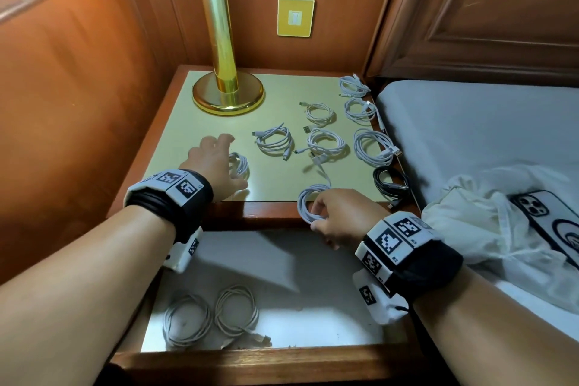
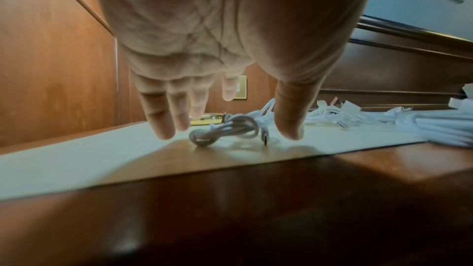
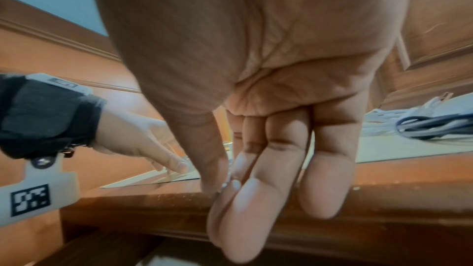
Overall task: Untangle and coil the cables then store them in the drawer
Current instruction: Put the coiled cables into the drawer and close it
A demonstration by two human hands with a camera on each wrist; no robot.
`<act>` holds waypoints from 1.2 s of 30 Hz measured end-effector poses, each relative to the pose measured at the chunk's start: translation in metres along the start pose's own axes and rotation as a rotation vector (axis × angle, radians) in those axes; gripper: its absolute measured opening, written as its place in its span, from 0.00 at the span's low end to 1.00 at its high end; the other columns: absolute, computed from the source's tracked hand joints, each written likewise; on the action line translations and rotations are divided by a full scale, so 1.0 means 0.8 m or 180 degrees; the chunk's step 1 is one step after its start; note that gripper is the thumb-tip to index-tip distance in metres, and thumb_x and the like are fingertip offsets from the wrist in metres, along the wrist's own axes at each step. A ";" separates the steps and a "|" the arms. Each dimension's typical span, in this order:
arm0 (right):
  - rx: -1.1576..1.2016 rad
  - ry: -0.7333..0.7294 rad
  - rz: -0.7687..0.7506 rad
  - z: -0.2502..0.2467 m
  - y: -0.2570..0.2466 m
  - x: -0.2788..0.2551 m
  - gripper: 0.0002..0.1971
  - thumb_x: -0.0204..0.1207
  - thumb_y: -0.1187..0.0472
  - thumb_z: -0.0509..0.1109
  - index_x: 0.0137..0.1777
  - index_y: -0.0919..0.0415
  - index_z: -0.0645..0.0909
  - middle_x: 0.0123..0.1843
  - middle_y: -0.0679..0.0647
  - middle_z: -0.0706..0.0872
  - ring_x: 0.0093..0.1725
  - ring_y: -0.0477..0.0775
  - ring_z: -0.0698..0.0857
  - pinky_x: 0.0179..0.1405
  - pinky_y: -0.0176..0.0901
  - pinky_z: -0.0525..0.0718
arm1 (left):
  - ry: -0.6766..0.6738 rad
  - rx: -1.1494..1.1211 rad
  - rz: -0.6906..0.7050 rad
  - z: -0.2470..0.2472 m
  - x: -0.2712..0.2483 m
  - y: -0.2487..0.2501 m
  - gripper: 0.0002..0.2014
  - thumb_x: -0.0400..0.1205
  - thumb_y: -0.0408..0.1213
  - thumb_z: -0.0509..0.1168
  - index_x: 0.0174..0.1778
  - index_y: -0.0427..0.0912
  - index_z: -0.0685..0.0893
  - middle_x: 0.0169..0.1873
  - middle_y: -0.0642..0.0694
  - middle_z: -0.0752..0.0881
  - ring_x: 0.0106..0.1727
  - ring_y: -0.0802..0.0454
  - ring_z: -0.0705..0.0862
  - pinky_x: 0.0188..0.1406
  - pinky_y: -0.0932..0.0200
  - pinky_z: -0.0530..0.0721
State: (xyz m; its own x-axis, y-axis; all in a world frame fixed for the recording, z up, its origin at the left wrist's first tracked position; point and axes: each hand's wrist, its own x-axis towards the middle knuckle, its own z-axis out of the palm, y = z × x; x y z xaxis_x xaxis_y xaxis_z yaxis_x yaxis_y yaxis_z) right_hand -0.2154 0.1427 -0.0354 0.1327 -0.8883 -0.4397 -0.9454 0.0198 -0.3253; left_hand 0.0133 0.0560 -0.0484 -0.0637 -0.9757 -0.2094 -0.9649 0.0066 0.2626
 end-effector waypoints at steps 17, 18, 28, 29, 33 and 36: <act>-0.0524 0.0444 0.0131 0.028 -0.008 0.005 0.12 0.72 0.44 0.78 0.47 0.50 0.86 0.48 0.50 0.89 0.49 0.56 0.87 0.50 0.50 0.87 | -0.0649 0.0324 0.0257 -0.005 -0.034 -0.011 0.32 0.68 0.55 0.81 0.62 0.53 0.72 0.58 0.47 0.76 0.52 0.45 0.81 0.55 0.46 0.85; -0.0530 0.0444 0.0120 0.027 -0.008 0.005 0.12 0.72 0.44 0.78 0.47 0.50 0.86 0.48 0.50 0.89 0.49 0.56 0.87 0.50 0.50 0.87 | -0.0694 0.0361 0.0322 -0.005 -0.040 -0.010 0.32 0.68 0.55 0.81 0.62 0.53 0.72 0.58 0.47 0.76 0.51 0.46 0.81 0.55 0.47 0.85; -0.0347 -0.0018 -0.0258 0.005 0.000 -0.026 0.09 0.68 0.50 0.83 0.35 0.52 0.88 0.34 0.46 0.92 0.41 0.46 0.90 0.50 0.46 0.88 | -0.1355 0.0893 0.1067 0.016 -0.105 0.017 0.32 0.67 0.58 0.81 0.57 0.54 0.71 0.57 0.50 0.79 0.52 0.47 0.81 0.54 0.49 0.83; -0.0332 -0.0144 -0.0304 0.006 0.002 -0.030 0.09 0.68 0.50 0.83 0.35 0.54 0.88 0.31 0.45 0.91 0.38 0.44 0.91 0.49 0.46 0.89 | -0.1481 0.0988 0.1110 0.021 -0.111 0.020 0.32 0.67 0.58 0.80 0.58 0.53 0.71 0.56 0.50 0.80 0.51 0.47 0.81 0.53 0.51 0.83; -0.0508 -0.0568 -0.0385 0.016 0.013 -0.049 0.09 0.67 0.51 0.83 0.35 0.54 0.90 0.30 0.42 0.90 0.36 0.41 0.90 0.46 0.45 0.88 | -0.1911 0.1305 0.1158 0.043 -0.124 0.033 0.35 0.67 0.61 0.79 0.63 0.50 0.73 0.59 0.48 0.81 0.54 0.46 0.82 0.54 0.49 0.84; -0.0640 -0.0885 -0.0282 0.032 0.025 -0.055 0.07 0.67 0.54 0.84 0.36 0.55 0.90 0.30 0.44 0.91 0.37 0.42 0.91 0.48 0.45 0.88 | -0.1935 0.1496 0.1151 0.059 -0.129 0.046 0.34 0.68 0.60 0.79 0.63 0.48 0.72 0.59 0.47 0.81 0.53 0.45 0.83 0.53 0.46 0.85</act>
State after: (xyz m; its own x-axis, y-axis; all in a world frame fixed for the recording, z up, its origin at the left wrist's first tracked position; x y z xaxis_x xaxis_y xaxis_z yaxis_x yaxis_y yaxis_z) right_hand -0.2322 0.1936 -0.0436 0.2665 -0.7232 -0.6371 -0.9627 -0.1669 -0.2132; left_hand -0.0279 0.1675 -0.0615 -0.3848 -0.6097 -0.6930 -0.8557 0.5170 0.0202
